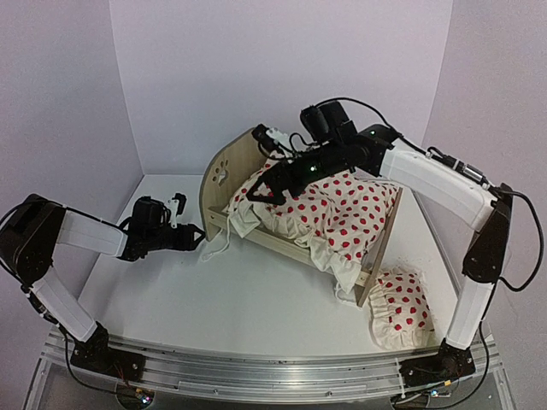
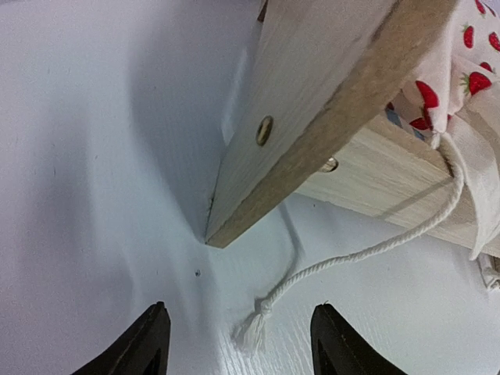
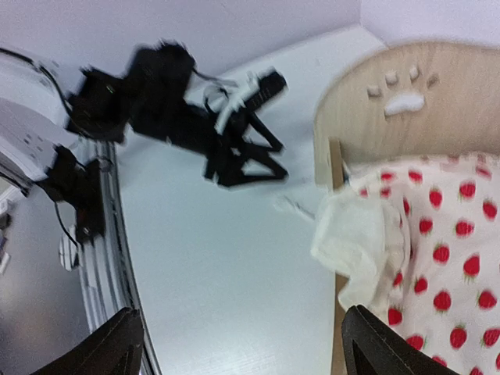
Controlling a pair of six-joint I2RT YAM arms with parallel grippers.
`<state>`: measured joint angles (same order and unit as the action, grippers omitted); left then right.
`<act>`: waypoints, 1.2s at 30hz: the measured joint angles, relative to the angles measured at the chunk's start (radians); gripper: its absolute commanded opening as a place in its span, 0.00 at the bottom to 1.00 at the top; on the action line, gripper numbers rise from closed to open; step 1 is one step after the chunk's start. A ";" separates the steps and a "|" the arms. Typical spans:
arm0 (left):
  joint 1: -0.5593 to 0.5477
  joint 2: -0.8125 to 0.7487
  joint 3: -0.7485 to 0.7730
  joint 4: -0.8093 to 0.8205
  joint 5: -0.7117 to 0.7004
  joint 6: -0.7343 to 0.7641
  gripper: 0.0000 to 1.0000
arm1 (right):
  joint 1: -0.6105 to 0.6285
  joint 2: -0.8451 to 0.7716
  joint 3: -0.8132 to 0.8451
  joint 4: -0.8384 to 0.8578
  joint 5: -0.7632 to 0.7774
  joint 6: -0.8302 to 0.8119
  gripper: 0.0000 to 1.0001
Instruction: Set up the pet bed
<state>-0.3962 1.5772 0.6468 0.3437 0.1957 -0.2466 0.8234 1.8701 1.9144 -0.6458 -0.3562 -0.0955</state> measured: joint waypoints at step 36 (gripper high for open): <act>0.109 0.257 0.305 0.039 0.353 0.561 0.00 | 0.039 0.456 0.280 -0.001 0.329 0.004 0.53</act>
<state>-0.2867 1.8343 0.9517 0.3826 0.5483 0.3139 0.8620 2.3260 2.1943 -0.6463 -0.0269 -0.0914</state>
